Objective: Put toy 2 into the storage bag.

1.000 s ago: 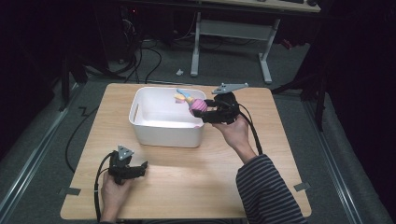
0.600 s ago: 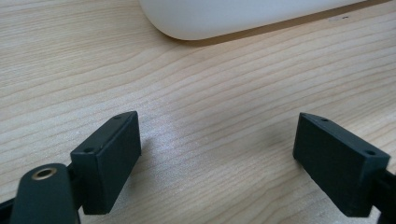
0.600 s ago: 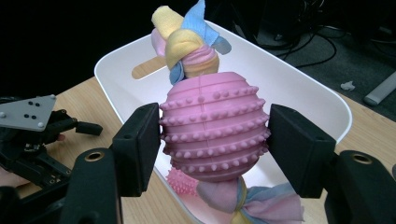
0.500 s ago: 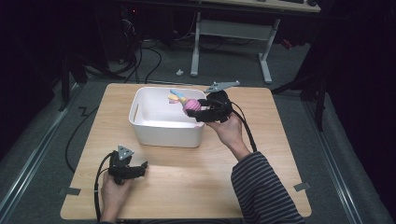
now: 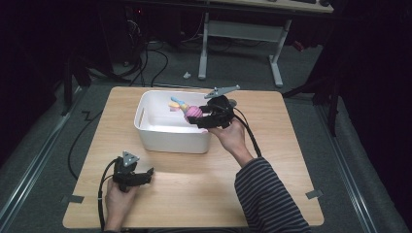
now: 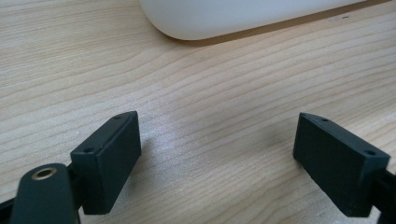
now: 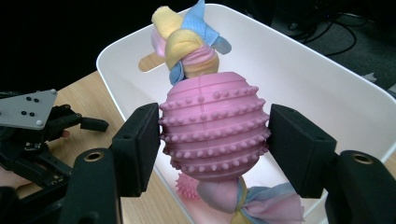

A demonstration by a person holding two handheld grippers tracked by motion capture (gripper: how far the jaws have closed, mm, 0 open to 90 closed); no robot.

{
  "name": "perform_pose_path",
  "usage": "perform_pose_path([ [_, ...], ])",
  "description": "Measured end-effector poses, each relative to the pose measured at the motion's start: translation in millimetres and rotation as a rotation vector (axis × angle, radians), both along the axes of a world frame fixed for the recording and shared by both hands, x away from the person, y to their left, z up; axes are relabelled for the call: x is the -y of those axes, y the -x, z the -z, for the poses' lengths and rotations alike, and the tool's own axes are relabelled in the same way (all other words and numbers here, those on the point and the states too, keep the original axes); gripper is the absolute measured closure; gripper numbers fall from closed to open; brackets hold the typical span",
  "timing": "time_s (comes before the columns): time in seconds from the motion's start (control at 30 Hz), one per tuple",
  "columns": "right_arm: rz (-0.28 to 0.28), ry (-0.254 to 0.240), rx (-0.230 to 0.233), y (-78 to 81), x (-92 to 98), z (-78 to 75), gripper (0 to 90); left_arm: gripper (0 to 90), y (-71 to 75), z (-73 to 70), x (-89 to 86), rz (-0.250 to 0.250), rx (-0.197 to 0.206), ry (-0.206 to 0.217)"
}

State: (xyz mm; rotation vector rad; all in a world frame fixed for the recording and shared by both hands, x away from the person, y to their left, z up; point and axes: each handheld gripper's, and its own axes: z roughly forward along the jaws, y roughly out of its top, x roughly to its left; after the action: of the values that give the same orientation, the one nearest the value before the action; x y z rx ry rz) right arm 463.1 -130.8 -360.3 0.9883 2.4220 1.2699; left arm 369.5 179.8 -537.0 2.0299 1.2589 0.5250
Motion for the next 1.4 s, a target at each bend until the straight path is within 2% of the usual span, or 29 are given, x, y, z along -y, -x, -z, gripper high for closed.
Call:
perform_pose_path([
  [0.53, -0.041, 0.036, -0.059, -4.1, -16.2, 19.5, 35.7, 15.5, 0.1, 0.0, 0.0, 0.000, 0.000, 0.000],
  [0.7, -0.047, 0.033, -0.076, -3.8, -17.1, 24.8, 35.5, 15.5, 0.1, 0.0, 0.0, 0.000, 0.000, 0.000],
  [0.97, -0.046, 0.016, -0.073, -2.1, -14.0, 26.1, 32.5, 15.5, 0.1, 0.0, 0.0, 0.000, 0.000, 0.000],
  [1.07, -0.023, 0.011, -0.051, -1.3, -10.3, 25.8, 28.1, 15.4, 0.1, 0.0, 0.0, 0.000, 0.000, 0.000],
  [1.27, 0.011, -0.027, -0.022, 8.8, 7.0, 23.0, 28.2, 15.5, 0.2, 0.0, 0.2, -0.001, 0.001, 0.001],
  [1.4, 0.062, -0.053, 0.019, 26.1, 33.3, 24.6, 30.9, 15.5, 0.2, 0.0, 0.2, -0.001, 0.001, 0.001],
])
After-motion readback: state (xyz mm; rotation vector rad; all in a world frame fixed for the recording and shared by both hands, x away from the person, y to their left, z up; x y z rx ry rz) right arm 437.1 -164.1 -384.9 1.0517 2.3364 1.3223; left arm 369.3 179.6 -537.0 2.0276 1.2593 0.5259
